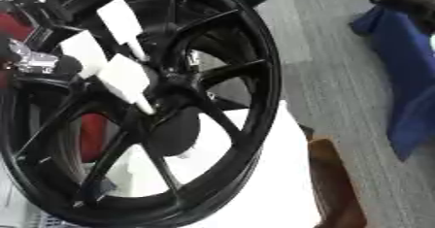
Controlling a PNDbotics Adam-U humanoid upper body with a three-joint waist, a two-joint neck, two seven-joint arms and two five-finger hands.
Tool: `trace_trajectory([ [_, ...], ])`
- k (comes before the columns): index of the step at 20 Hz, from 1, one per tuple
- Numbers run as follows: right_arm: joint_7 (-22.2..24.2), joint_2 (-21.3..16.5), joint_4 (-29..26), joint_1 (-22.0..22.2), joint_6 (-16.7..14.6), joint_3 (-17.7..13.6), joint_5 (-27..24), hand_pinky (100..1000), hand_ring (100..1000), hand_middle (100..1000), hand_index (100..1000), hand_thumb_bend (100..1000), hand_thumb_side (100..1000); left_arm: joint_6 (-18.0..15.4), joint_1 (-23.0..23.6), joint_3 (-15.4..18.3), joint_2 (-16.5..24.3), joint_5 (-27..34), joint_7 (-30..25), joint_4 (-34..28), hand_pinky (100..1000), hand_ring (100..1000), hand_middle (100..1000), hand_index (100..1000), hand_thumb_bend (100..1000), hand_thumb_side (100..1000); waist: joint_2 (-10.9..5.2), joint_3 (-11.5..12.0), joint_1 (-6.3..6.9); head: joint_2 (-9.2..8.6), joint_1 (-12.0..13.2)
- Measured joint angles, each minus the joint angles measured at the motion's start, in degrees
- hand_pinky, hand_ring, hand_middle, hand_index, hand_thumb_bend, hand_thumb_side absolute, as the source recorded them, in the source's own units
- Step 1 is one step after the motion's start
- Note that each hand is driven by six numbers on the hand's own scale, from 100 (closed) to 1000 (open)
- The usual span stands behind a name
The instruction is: Pull the pin out of the wheel hub.
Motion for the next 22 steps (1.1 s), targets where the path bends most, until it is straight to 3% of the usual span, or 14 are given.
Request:
trace_trajectory([
  [11, 0.08, 0.41, 0.30, 0.03, -0.04, 0.28, 0.41, 949, 715, 703, 767, 100, 476, -0.27, -0.35, -1.07, -2.01, -2.73, -0.84, 3.64, 777, 748, 692, 800, 577, 518, 0.31, -0.05, 0.00, -0.28, 0.00],
  [22, 0.10, 0.42, 0.38, 0.14, -0.05, 0.28, 0.44, 950, 716, 704, 768, 100, 482, -0.55, -0.38, -1.36, -2.98, -2.40, -0.18, 4.76, 745, 674, 598, 722, 519, 491, 0.31, 0.21, -0.11, -0.28, -0.07],
])
